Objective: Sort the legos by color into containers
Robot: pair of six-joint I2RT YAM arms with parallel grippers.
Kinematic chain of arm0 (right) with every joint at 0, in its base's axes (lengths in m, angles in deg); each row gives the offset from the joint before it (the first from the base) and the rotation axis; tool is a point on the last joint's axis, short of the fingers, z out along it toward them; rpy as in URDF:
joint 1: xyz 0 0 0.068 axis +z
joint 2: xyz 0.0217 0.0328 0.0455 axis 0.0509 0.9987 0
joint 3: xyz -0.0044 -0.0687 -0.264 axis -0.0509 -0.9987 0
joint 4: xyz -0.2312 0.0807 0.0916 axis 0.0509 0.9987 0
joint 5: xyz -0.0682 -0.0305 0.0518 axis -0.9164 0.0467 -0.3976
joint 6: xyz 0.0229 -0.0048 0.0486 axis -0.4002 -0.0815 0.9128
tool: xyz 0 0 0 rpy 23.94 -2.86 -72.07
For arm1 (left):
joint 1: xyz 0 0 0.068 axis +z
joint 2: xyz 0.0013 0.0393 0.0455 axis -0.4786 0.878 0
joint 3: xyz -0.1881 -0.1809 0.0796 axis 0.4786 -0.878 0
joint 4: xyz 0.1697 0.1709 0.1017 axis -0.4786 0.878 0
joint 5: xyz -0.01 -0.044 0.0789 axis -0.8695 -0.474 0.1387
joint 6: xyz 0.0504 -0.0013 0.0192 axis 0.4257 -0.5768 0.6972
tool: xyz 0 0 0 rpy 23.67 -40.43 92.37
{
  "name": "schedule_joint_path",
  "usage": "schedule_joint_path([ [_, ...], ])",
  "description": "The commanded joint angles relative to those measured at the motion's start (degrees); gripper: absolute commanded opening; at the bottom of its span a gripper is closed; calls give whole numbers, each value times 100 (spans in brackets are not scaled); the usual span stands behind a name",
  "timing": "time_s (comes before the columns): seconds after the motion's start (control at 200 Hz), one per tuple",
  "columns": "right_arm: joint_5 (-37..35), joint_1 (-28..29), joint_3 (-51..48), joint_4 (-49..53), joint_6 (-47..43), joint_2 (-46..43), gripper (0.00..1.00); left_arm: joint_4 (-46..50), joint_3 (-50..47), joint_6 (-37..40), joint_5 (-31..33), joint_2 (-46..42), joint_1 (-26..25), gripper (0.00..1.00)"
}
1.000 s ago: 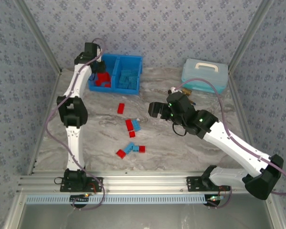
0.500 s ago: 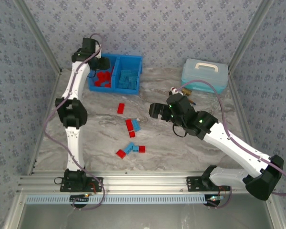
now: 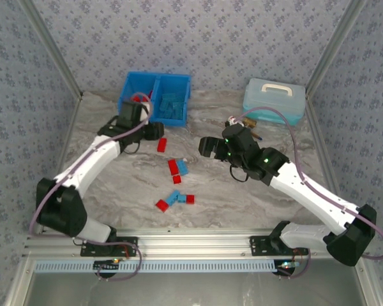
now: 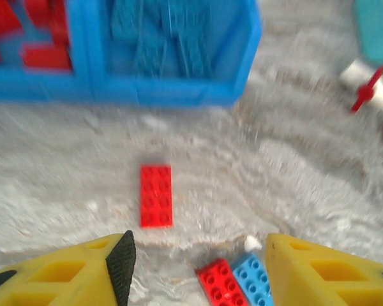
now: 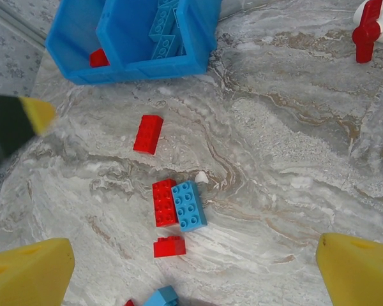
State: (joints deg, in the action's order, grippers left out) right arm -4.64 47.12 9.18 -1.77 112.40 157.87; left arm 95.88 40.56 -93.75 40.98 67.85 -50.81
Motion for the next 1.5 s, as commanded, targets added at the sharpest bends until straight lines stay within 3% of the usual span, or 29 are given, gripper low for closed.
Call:
schedule_joint_path([
  [0.0, 147, -35, -61, -96, 8, 87, 100, -337, -60, -239, 96, 662, -82, 64],
  [0.205, 61, -11, -88, 28, 84, -37, 100, -239, 611, -24, 530, 2043, -89, 79],
  [0.305, -39, 8, -114, 105, 97, -148, 100, -99, 931, 34, 584, 2553, -99, 79],
  [0.39, -120, 9, -173, 140, 146, -245, 100, -166, 997, -23, 543, 2794, -99, 72],
  [0.55, -114, 18, -225, 136, 176, -283, 100, -211, 940, -81, 503, 2955, -116, 46],
  [0.74, -87, 27, -216, 94, 186, -248, 100, -202, 707, -38, 494, 2557, -184, 31],
  [0.974, -78, 35, -218, 91, 208, -219, 100, 123, 902, 164, 917, 1196, -187, 28],
  [1.114, -77, 52, -220, 75, 220, -216, 100, 179, 1438, 411, 1057, 888, 145, 29],
  [1.274, -77, 75, -194, 98, 220, -234, 100, 106, 2261, 606, 812, 1437, 760, 30],
  [1.499, -178, 147, -161, 205, 258, -351, 100, 631, 4501, 875, 737, 3300, 1262, 30],
])
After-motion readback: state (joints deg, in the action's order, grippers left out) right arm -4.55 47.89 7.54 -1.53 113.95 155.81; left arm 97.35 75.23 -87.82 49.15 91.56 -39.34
